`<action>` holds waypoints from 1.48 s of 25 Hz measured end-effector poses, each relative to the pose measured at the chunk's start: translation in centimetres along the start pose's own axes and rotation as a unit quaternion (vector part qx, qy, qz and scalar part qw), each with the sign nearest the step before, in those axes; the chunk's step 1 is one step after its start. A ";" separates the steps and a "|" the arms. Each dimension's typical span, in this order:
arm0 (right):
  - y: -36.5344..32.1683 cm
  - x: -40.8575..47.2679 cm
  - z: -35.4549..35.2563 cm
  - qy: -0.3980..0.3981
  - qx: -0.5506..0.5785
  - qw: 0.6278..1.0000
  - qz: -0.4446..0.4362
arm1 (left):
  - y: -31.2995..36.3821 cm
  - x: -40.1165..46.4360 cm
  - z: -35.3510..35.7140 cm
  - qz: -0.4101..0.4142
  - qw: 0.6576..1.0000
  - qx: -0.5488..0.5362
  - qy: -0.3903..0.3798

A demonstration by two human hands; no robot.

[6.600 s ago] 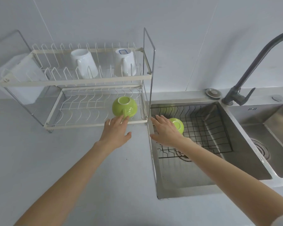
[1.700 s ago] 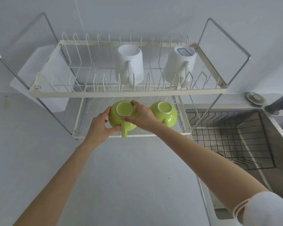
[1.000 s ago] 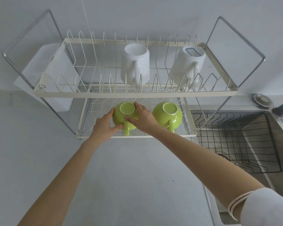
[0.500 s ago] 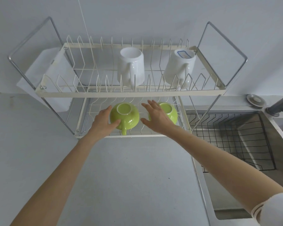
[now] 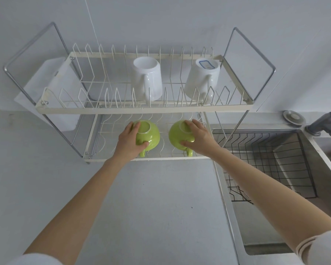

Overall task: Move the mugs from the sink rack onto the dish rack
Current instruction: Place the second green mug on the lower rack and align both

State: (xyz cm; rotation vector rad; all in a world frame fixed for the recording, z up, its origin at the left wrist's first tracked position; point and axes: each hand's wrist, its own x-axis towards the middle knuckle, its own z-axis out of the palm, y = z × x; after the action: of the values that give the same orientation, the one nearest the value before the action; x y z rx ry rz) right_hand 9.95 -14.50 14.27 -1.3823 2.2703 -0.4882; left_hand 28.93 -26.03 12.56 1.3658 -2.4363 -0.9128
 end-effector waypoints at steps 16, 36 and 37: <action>1.6 0.5 -1.0 -0.030 -0.021 0.999 -0.022 | 3.1 -0.5 2.1 -0.003 1.000 0.022 0.006; 1.3 -1.6 -0.2 0.011 -0.073 0.997 -0.015 | 3.5 -0.6 1.0 0.002 0.993 0.105 -0.059; 1.3 -2.0 -0.3 0.014 -0.075 0.997 -0.018 | 3.7 -1.0 1.0 0.015 0.990 0.127 -0.053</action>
State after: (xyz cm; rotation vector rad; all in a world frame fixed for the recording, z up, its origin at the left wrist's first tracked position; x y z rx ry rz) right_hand 9.64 -12.15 14.19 -1.4988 2.3506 -0.3560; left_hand 26.46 -23.38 14.17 1.3868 -2.7230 -0.7031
